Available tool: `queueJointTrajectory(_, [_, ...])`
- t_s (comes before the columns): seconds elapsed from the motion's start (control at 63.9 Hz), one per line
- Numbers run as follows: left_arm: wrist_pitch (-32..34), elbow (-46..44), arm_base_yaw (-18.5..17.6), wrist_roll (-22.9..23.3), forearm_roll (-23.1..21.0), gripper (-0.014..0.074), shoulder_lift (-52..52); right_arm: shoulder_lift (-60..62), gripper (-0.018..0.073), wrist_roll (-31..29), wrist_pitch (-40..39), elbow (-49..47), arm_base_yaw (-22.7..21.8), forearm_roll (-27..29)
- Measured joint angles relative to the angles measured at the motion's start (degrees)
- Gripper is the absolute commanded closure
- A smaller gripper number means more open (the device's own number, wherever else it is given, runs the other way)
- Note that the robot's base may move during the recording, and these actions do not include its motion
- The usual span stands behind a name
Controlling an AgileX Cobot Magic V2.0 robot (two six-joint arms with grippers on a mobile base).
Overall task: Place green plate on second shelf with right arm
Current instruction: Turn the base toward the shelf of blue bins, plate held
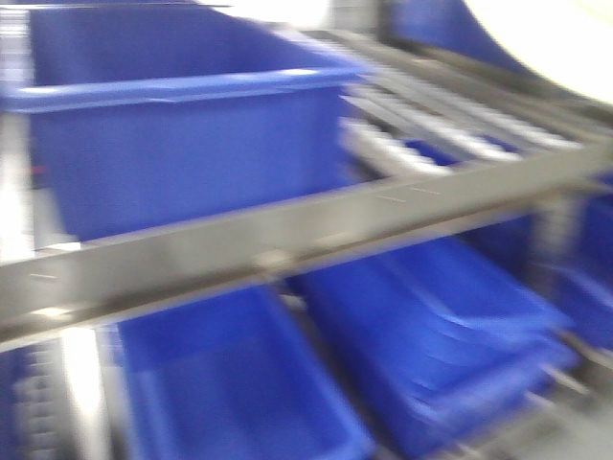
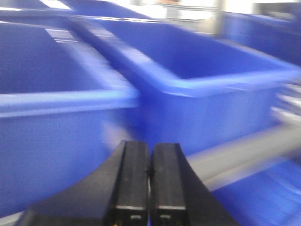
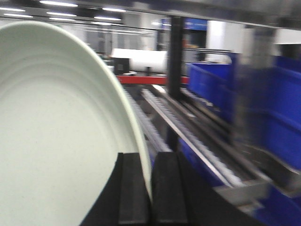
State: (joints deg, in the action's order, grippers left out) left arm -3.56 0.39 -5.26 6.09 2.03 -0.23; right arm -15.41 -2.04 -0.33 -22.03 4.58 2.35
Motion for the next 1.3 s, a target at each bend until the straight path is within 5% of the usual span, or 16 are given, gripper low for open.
queueJointTrajectory(1.298, [0.0,0.0,0.0,0.0,0.0,0.0465,0.0,0.0,0.0529,0.0,0.0,0.0,0.0,0.0])
